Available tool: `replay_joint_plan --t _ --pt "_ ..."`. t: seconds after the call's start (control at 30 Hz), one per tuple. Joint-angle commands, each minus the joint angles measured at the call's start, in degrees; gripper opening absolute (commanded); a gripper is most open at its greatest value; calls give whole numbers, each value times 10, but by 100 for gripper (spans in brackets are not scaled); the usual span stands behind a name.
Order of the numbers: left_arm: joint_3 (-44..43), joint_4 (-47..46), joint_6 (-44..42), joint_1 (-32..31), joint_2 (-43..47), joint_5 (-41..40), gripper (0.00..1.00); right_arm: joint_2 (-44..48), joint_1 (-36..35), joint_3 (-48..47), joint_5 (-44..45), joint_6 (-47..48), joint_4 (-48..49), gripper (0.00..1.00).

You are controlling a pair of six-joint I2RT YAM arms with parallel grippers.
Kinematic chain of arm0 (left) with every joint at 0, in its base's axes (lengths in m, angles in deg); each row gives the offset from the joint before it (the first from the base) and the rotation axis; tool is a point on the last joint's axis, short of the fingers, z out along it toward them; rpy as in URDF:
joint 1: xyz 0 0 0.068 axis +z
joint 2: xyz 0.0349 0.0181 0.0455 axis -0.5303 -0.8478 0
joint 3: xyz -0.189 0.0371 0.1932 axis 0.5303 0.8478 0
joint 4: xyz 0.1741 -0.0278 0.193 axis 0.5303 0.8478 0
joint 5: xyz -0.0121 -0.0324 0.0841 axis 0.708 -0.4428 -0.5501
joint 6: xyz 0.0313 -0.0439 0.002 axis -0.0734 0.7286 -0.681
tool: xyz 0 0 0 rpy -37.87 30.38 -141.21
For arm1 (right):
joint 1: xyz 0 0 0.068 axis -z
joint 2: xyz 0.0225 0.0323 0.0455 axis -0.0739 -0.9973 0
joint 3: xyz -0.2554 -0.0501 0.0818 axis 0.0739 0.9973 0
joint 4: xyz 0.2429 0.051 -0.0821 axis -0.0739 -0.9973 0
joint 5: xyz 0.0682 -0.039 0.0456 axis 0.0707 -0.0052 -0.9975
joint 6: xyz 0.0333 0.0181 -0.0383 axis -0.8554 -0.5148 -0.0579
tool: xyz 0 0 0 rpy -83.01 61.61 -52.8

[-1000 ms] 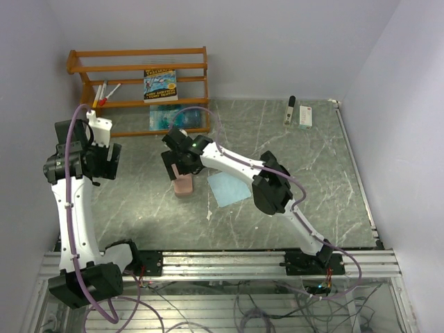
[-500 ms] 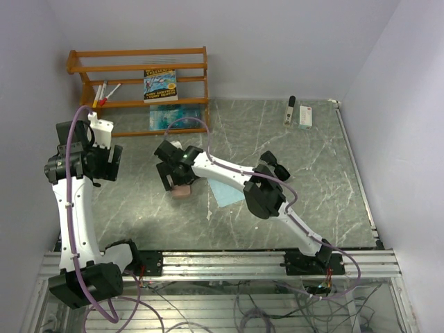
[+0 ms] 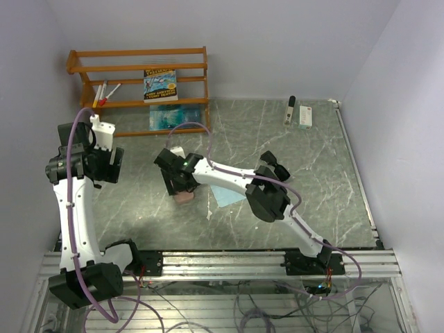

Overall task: Organize the sunglasses
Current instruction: Pick up the sunglasses case from the center of the board, then open the sunglasses case.

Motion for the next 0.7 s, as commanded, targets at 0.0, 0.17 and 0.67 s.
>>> replay_joint_plan --t 0.0,0.17,0.67 --pt "16 5 -10 4 9 34 89 86 1 76 13 7 56 0" --pt "11 11 -26 3 11 86 88 206 14 203 -58 17 178 0" --pt "-107 63 -58 4 -45 308 91 346 26 299 -250 62 367 0"
